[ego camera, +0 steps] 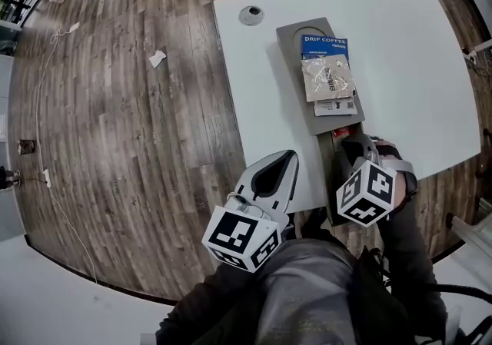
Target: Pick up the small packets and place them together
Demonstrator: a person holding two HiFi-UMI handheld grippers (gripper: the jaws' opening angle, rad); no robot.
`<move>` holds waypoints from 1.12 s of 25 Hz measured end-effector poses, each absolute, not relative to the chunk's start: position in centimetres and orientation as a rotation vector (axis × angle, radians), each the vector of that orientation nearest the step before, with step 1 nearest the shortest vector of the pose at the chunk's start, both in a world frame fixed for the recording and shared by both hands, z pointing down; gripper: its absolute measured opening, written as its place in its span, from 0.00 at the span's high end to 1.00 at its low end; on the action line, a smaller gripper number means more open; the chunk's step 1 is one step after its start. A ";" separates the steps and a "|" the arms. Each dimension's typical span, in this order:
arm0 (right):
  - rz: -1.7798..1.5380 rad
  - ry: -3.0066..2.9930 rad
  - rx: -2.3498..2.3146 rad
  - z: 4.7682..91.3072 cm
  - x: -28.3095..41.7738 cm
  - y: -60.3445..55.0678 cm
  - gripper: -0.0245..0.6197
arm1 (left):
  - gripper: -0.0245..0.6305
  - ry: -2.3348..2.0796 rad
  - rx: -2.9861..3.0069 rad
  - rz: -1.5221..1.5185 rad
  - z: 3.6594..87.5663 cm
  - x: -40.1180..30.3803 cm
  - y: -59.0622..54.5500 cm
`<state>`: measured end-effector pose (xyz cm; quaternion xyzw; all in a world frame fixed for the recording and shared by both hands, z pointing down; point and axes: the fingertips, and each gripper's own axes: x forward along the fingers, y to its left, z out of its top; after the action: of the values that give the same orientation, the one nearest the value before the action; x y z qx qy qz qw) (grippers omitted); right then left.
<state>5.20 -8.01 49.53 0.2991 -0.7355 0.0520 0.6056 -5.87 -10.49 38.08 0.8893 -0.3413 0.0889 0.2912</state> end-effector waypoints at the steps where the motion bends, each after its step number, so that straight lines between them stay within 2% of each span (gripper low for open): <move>1: 0.137 -1.712 0.701 49.5 5.2 -8.0 0.96 | 0.96 -0.908 2.373 0.237 38.1 -5.9 -10.4; 6: 0.213 -1.806 0.828 47.9 4.5 -8.1 0.95 | 0.96 -0.932 2.375 0.236 37.9 -6.6 -9.4; 10: 0.096 -1.694 0.895 47.9 5.6 -9.1 0.95 | 0.96 -0.936 2.369 0.242 38.0 -7.0 -8.6; 15: 0.041 -1.583 0.736 49.9 5.3 -8.0 0.95 | 0.96 -0.932 2.381 0.230 37.4 -7.1 -8.6; 20: 0.122 -1.648 0.550 50.6 3.2 -2.9 0.95 | 0.96 -0.933 2.385 0.214 37.3 -7.0 -8.0; 28: 0.056 -1.702 0.849 46.8 4.4 -6.9 0.95 | 0.96 -0.919 2.405 0.223 36.9 -6.5 -7.8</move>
<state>4.44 -6.90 46.85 0.3632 -0.7284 0.0240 0.5805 -6.55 -7.82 36.93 0.8947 -0.3420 0.0828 0.2752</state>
